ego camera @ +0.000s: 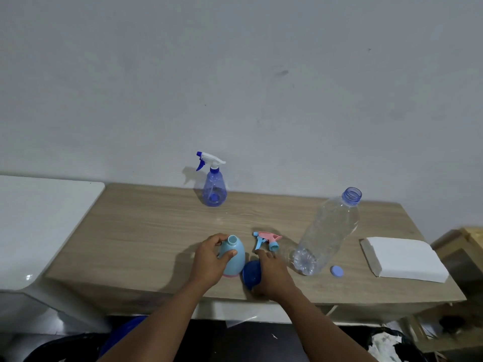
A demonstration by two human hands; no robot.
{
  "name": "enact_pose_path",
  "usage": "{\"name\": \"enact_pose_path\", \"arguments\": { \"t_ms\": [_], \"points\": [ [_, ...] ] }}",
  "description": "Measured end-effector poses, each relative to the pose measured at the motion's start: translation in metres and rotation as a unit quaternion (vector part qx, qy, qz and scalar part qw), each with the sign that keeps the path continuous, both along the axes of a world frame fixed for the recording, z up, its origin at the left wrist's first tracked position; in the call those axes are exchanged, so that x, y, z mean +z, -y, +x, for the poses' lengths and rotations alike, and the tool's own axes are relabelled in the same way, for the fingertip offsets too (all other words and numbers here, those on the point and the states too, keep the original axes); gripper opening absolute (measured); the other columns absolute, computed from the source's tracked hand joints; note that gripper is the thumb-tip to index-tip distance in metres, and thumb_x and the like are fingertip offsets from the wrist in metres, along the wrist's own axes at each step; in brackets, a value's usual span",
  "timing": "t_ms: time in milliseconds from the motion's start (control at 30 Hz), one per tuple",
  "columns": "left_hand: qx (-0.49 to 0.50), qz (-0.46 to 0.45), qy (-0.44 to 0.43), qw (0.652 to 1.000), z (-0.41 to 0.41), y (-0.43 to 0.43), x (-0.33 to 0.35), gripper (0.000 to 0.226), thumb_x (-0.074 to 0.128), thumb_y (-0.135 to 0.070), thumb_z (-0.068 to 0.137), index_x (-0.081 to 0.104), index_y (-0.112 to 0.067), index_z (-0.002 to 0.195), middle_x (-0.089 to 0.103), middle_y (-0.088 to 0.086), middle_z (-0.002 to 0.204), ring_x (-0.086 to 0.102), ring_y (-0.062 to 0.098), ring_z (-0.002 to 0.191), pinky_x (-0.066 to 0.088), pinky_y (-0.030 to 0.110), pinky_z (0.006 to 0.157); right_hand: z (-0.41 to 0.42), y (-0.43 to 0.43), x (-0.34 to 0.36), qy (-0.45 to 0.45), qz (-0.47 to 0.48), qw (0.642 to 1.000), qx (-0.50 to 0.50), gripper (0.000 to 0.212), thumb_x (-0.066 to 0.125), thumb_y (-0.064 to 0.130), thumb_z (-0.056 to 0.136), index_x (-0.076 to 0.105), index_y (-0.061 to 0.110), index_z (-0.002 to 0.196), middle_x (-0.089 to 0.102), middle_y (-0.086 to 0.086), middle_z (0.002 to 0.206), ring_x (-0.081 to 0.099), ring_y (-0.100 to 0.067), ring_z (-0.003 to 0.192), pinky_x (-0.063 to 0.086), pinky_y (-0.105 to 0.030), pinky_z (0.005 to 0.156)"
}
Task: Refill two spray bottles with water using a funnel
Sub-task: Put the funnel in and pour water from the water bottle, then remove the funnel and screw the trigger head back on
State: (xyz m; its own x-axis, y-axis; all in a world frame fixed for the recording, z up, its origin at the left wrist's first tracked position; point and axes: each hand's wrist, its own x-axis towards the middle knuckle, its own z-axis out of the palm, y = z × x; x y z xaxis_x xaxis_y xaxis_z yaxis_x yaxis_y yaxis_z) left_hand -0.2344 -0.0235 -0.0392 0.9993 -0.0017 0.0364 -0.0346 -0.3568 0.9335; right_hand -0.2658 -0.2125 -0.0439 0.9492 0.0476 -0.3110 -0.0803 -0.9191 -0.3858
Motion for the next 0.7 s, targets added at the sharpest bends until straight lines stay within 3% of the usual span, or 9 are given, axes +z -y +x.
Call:
{"name": "enact_pose_path", "arguments": {
  "t_ms": [167, 233, 267, 333, 400, 567, 700],
  "points": [
    [-0.002, -0.019, -0.002, 1.000, 0.002, 0.000, -0.004, 0.034, 0.083, -0.016, 0.074, 0.069, -0.026, 0.103, 0.069, -0.015, 0.103, 0.060, 0.000, 0.098, 0.056, 0.035, 0.083, -0.001, 0.014, 0.003, 0.029, 0.098, 0.995, -0.015, 0.104, 0.089, 0.048, 0.055, 0.035, 0.032, 0.143, 0.045, 0.009, 0.138, 0.044, -0.014, 0.129, 0.044, -0.035, 0.106],
    [-0.002, -0.026, 0.001, 1.000, 0.002, -0.001, -0.006, 0.034, 0.083, -0.016, 0.074, 0.069, -0.026, 0.104, 0.069, -0.015, 0.104, 0.060, 0.000, 0.098, 0.057, 0.034, 0.083, 0.008, 0.018, 0.011, 0.086, 0.166, 0.981, -0.058, 0.087, 0.084, 0.061, 0.061, 0.047, 0.032, 0.134, 0.050, 0.016, 0.130, 0.050, -0.006, 0.119, 0.047, -0.028, 0.099],
    [-0.002, -0.026, -0.001, 1.000, 0.003, -0.001, -0.007, 0.035, 0.083, -0.016, 0.074, 0.069, -0.026, 0.104, 0.069, -0.015, 0.105, 0.060, 0.000, 0.099, 0.056, 0.033, 0.083, 0.014, 0.020, 0.014, 0.113, 0.197, 0.970, -0.086, 0.072, 0.079, 0.059, 0.071, 0.052, 0.029, 0.130, 0.053, 0.014, 0.127, 0.053, -0.006, 0.114, 0.048, -0.026, 0.096],
    [-0.002, -0.025, -0.001, 1.000, 0.002, -0.001, -0.007, 0.035, 0.083, -0.015, 0.074, 0.069, -0.026, 0.104, 0.069, -0.016, 0.105, 0.059, 0.000, 0.098, 0.055, 0.030, 0.081, 0.030, 0.021, 0.023, 0.127, 0.166, 0.968, -0.138, 0.042, 0.069, 0.038, 0.089, 0.057, 0.019, 0.125, 0.056, 0.000, 0.124, 0.058, -0.015, 0.107, 0.048, -0.027, 0.091],
    [-0.003, -0.026, -0.001, 1.000, 0.002, 0.000, -0.007, 0.035, 0.083, -0.015, 0.074, 0.069, -0.028, 0.104, 0.068, -0.017, 0.104, 0.060, -0.001, 0.098, 0.055, 0.029, 0.081, 0.045, 0.022, 0.024, 0.076, 0.092, 0.980, -0.162, 0.032, 0.062, 0.022, 0.094, 0.056, 0.012, 0.125, 0.055, -0.012, 0.124, 0.059, -0.025, 0.106, 0.048, -0.030, 0.090],
    [-0.007, -0.022, -0.006, 1.000, 0.002, -0.001, -0.006, 0.036, 0.083, -0.017, 0.075, 0.068, -0.031, 0.104, 0.068, -0.019, 0.105, 0.060, 0.001, 0.101, 0.056, 0.032, 0.084, 0.059, 0.016, 0.020, -0.026, 0.023, 0.991, -0.129, 0.025, 0.054, 0.017, 0.094, 0.060, 0.013, 0.118, 0.064, -0.007, 0.114, 0.062, -0.023, 0.103, 0.051, -0.032, 0.092],
    [-0.001, -0.019, -0.004, 1.000, 0.001, 0.000, -0.002, 0.039, 0.083, -0.016, 0.075, 0.065, -0.040, 0.100, 0.067, -0.020, 0.105, 0.060, -0.001, 0.100, 0.055, 0.029, 0.084, 0.066, 0.014, 0.016, -0.036, -0.025, 0.988, -0.146, 0.040, 0.060, 0.027, 0.094, 0.045, 0.006, 0.125, 0.060, -0.012, 0.119, 0.061, -0.025, 0.109, 0.048, -0.032, 0.090]
  ]
}}
